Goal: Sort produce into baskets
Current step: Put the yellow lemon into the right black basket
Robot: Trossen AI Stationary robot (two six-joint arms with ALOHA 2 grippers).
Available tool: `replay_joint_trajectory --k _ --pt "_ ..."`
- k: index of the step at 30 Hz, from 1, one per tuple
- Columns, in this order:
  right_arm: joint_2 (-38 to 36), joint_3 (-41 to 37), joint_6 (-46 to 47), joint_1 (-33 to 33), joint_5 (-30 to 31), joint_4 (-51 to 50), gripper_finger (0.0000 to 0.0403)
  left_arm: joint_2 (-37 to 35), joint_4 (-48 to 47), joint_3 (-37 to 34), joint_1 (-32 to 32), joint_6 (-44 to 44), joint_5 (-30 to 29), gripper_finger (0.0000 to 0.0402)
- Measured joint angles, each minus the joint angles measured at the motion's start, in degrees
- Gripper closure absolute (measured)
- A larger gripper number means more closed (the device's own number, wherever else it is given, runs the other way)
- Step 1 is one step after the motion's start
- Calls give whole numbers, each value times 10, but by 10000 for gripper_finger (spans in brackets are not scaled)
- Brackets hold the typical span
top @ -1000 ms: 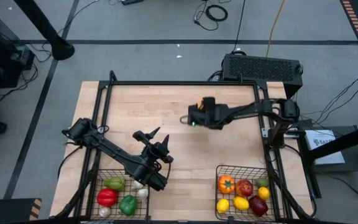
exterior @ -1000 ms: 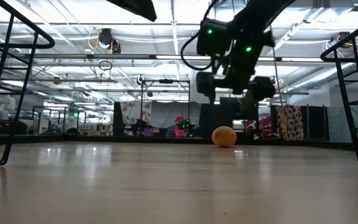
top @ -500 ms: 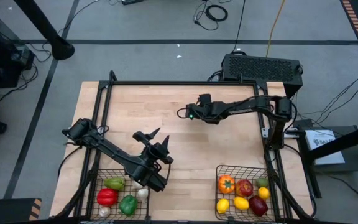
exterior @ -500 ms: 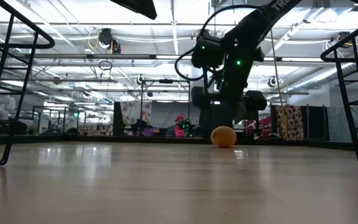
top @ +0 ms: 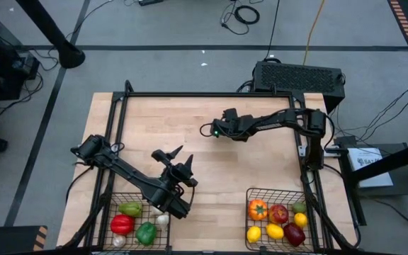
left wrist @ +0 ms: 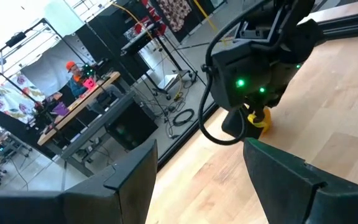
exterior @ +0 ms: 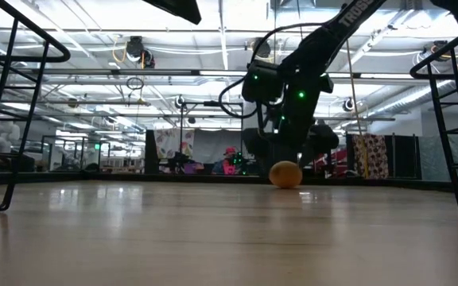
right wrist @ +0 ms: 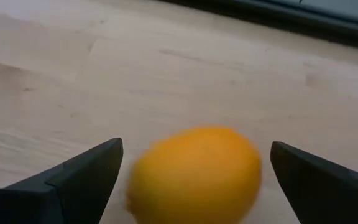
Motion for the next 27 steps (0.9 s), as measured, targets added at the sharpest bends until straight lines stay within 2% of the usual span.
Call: replay_joint_trajectory --k 9,16,22,27 --pt "0 0 -50 3 -9 -18 3 0 8 0 0 5 -2 158" --pt "0 0 -45 4 -15 -42 3 0 11 0 1 5 -4 158" --pt "0 0 -43 4 4 -42 4 0 11 0 1 5 -4 158" --pt "3 0 -36 4 3 -53 21 0 11 0 1 5 -4 158"
